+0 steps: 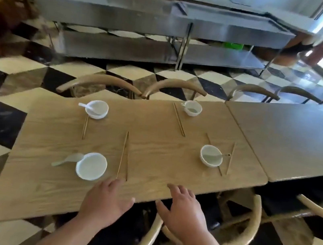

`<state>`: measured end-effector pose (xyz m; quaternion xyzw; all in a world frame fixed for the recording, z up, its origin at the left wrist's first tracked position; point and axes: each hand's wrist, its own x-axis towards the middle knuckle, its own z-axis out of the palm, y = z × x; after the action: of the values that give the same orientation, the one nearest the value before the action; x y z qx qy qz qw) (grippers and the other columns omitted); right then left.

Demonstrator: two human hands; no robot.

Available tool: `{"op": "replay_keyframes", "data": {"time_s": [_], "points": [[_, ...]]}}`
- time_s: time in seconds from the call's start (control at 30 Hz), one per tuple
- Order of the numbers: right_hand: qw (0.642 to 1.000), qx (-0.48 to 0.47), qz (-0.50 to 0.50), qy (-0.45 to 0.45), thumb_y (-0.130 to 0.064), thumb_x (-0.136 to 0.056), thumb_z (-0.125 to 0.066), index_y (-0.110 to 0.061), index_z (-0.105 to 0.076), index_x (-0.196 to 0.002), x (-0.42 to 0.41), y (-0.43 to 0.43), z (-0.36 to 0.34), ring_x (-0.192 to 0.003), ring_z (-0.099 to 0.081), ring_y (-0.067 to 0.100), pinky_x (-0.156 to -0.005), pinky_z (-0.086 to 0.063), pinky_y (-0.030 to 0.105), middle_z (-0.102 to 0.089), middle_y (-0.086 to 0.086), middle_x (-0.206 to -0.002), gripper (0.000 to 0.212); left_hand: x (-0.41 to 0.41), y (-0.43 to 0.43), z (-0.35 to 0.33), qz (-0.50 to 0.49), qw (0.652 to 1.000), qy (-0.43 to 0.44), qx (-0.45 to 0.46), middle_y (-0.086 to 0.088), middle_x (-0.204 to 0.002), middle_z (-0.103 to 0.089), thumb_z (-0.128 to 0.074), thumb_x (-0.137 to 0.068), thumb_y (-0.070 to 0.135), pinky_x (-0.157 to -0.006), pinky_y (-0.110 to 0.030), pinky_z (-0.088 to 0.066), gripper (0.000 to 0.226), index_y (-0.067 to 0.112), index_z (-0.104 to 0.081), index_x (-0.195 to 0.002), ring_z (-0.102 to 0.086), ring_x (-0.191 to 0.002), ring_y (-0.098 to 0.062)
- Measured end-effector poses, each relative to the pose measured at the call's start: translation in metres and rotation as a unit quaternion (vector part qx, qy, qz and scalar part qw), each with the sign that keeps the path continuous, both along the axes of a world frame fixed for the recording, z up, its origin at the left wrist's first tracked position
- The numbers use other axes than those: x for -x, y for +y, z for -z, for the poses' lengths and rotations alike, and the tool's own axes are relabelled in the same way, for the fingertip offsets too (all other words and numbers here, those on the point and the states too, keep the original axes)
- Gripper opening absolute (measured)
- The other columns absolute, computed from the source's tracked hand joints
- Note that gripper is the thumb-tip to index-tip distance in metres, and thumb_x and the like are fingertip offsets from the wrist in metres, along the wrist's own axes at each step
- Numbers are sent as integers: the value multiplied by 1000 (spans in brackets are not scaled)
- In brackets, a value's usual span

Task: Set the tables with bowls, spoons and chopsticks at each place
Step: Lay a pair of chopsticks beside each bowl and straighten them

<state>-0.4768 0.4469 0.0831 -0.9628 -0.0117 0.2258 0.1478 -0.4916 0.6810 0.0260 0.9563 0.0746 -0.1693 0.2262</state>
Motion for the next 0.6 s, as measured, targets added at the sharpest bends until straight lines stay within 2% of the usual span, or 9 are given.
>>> {"op": "replay_keyframes", "data": {"time_s": [0.17, 0.27, 0.37, 0.47, 0.53, 0.6], "points": [[997, 5, -45, 64, -61, -102, -46, -28, -34, -164, -62, 41, 52, -152, -36, 24, -119, -42, 40, -42, -4, -164, 72, -43, 18, 57, -28, 998, 49, 5, 5, -167, -37, -49, -95, 75, -122, -39, -37, 82, 29, -36, -161, -35, -154, -21], [994, -9, -50, 97, -54, -103, -48, -27, -40, -161, -90, 60, 85, -144, -45, 25, -109, -49, 40, -48, -3, -158, 64, -68, 21, 88, -66, 995, 73, 21, 2, -159, -45, -55, -100, 63, -116, -41, -44, 71, 25, -42, -158, -42, -148, -22], [990, -31, -60, 122, -46, -104, -50, -25, -45, -158, -108, 77, 113, -138, -52, 25, -103, -52, 39, -50, -1, -156, 58, -86, 20, 109, -114, 990, 78, 18, 0, -135, -61, -62, -102, 50, -100, -35, -53, 55, 20, -53, -146, -60, -124, -20], [987, -53, -66, 135, -44, -105, -49, -24, -45, -157, -126, 91, 138, -132, -58, 27, -101, -55, 41, -52, 2, -154, 57, -101, 14, 123, -163, 985, 62, 15, 2, -112, -68, -64, -101, 50, -84, -36, -57, 46, 16, -61, -132, -68, -98, -19], [986, -74, -51, 138, -40, -107, -48, -19, -44, -159, -139, 99, 148, -132, -58, 29, -101, -54, 40, -50, 7, -156, 56, -107, 9, 129, -204, 977, 55, 23, 4, -102, -68, -68, -97, 54, -73, -34, -54, 48, 17, -63, -126, -68, -87, -18], [983, -87, -53, 152, -29, -110, -45, -11, -47, -155, -150, 104, 156, -134, -56, 29, -101, -50, 37, -49, 11, -154, 48, -112, 2, 134, -242, 968, 50, 37, 6, -98, -67, -72, -93, 56, -71, -34, -53, 49, 18, -63, -123, -68, -84, -17]]}}
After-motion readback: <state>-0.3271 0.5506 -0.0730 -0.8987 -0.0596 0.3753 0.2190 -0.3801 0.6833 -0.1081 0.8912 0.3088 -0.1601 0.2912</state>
